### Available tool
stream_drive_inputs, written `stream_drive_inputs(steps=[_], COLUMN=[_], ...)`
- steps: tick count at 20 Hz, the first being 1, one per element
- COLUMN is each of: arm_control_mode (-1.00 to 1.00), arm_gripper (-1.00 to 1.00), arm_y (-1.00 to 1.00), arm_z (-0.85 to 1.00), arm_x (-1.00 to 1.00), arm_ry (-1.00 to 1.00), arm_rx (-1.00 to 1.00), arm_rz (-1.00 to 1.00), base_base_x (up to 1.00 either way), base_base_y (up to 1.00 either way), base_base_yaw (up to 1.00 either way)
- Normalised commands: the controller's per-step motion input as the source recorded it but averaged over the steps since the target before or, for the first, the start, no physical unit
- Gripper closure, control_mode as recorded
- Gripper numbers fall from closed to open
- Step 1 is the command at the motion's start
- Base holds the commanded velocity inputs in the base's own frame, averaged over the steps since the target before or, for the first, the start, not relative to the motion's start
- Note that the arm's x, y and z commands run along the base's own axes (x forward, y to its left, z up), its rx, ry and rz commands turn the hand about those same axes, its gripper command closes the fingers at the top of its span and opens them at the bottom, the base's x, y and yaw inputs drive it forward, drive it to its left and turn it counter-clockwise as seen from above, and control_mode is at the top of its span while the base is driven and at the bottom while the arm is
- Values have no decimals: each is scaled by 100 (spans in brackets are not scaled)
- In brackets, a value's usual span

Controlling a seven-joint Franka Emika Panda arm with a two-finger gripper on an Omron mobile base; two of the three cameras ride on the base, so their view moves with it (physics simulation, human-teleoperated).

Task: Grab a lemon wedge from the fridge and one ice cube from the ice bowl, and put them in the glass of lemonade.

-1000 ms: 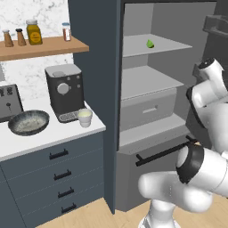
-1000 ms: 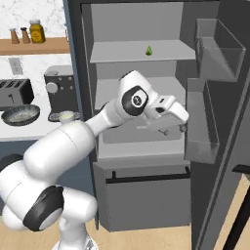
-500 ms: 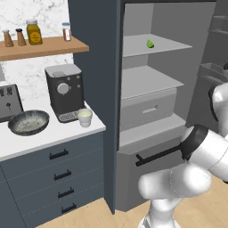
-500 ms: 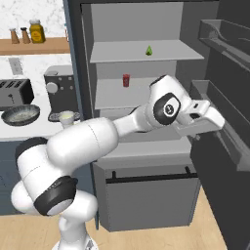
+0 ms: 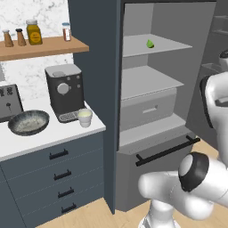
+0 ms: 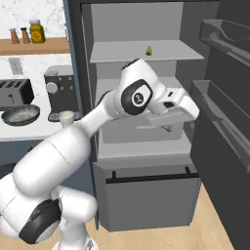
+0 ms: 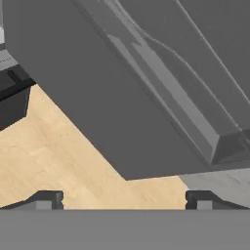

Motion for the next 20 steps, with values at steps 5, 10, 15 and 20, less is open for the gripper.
stream_drive_inputs(steps=[5, 10, 15, 20], arm_control_mode=[-100, -100, -100, -100], arm_gripper=[-100, -100, -100, -100], arm_y=[100, 100, 100, 84], arm_z=[-26, -31, -14, 5], arm_x=[16, 8, 3, -30], arm_ry=[0, 0, 11, 9], arm_rx=[18, 21, 19, 1], arm_rz=[27, 36, 36, 17], base_base_x=[0, 0, 0, 0], base_base_y=[0, 0, 0, 0], base_base_yaw=[0, 0, 0, 0])
